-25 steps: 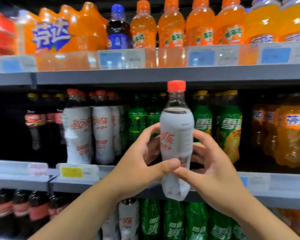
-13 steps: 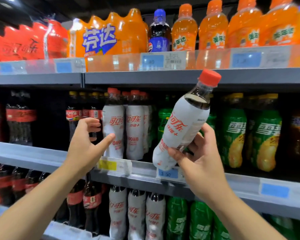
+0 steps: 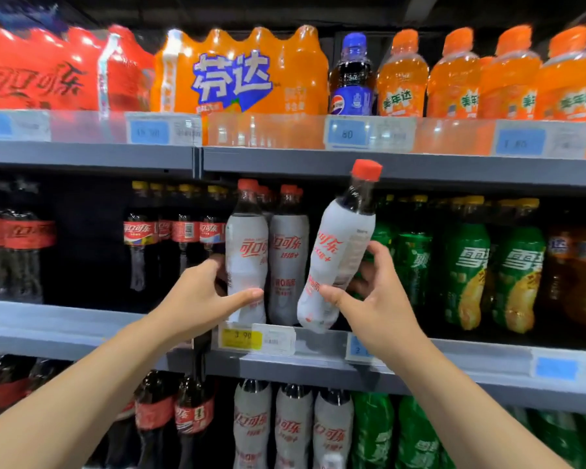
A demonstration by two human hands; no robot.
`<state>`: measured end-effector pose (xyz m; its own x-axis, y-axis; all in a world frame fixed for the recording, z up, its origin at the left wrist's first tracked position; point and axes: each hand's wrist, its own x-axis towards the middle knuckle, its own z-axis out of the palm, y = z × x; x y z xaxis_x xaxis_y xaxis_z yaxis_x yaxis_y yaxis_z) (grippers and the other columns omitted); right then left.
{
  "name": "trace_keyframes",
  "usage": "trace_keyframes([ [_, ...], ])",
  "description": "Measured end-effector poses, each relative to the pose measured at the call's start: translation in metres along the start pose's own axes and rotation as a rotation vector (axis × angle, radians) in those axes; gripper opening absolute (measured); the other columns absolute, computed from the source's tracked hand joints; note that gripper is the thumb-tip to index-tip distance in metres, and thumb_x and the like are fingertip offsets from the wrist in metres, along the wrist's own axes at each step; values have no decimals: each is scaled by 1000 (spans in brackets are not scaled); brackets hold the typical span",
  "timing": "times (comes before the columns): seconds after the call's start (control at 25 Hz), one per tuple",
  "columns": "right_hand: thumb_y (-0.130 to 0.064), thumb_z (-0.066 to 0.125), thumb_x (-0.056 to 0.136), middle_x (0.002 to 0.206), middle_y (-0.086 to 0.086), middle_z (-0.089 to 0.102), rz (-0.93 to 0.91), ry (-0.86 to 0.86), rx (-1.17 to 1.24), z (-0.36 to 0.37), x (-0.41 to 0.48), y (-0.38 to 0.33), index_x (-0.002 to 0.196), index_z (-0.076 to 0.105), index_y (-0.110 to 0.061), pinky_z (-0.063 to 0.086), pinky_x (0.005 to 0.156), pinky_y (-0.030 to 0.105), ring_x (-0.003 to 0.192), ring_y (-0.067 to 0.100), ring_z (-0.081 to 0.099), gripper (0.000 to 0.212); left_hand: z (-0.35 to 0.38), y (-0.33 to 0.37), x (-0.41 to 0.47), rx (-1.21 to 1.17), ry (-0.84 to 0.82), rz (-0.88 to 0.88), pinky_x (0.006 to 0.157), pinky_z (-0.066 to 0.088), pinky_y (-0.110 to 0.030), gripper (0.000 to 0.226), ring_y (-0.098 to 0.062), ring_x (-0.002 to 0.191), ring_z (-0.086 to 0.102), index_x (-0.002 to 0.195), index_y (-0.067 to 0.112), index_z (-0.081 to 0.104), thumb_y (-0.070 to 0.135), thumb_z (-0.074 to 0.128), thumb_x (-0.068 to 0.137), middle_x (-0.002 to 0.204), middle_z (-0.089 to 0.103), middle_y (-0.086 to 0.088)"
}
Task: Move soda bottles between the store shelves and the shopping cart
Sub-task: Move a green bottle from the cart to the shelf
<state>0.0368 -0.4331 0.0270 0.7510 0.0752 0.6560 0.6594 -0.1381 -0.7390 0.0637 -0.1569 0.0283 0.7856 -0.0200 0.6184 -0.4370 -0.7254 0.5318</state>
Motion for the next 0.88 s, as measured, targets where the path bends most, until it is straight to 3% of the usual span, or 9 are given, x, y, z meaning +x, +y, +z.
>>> trace_keyframes([
  [0.24,-6,74,90,123,-14,72,154,-176,-123,20,10,7,137,44,-34,53,102,34,116,6,67,63,-8,-16,1,-105,-129,131,71,47,-7,72,16,94,60,126,32,50,77,62,71,108,60,30],
  [0.32,-7,71,92,124,-13,72,192,-224,-119,20,18,1,135,45,-37,54,100,32,116,8,68,58,-12,-18,3,-185,-205,134,77,51,-11,71,13,98,62,132,33,46,70,64,75,115,60,28],
  [0.4,-14,69,95,122,-20,71,229,-271,-151,22,20,-4,142,40,-39,57,86,22,111,4,69,60,-13,-19,4,-240,-227,127,74,49,-6,69,18,96,59,136,35,39,61,71,80,113,59,28],
  [0.48,-16,67,97,120,-22,71,262,-287,-170,26,20,-8,142,38,-40,55,74,14,106,-1,69,59,-10,-19,6,-206,-169,89,66,48,-7,71,12,90,61,127,34,41,63,77,74,104,61,23],
  [0.6,-9,62,99,126,-12,68,312,-256,-106,31,20,-8,135,48,-34,56,71,14,104,-1,70,45,-5,-20,11,-149,-134,22,67,58,-25,83,-5,83,67,113,26,51,75,82,53,95,68,10],
  [0.64,-7,62,99,126,-8,68,321,-240,-91,33,20,-7,132,51,-31,57,74,16,105,1,70,41,-4,-21,13,-144,-134,21,66,58,-26,81,-6,82,68,110,27,53,75,83,51,94,69,9],
  [0.72,-8,64,98,121,-4,71,328,-195,-98,37,19,-6,126,55,-25,58,81,21,105,4,71,34,-4,-23,15,-176,-134,41,59,53,-15,70,0,81,67,103,34,54,70,85,52,91,70,11],
  [0.8,-20,76,90,112,-6,75,319,-124,-170,41,17,-5,119,59,-28,59,88,29,101,5,72,34,-9,-26,15,-196,-149,79,57,49,-7,60,14,83,62,99,39,53,64,87,57,91,69,15],
  [0.88,-46,90,67,103,-9,77,277,-17,-322,49,15,-6,114,62,-30,60,87,33,95,7,73,57,-12,-28,15,-217,-188,100,64,52,-12,55,13,83,64,103,41,56,60,87,62,92,72,16],
])
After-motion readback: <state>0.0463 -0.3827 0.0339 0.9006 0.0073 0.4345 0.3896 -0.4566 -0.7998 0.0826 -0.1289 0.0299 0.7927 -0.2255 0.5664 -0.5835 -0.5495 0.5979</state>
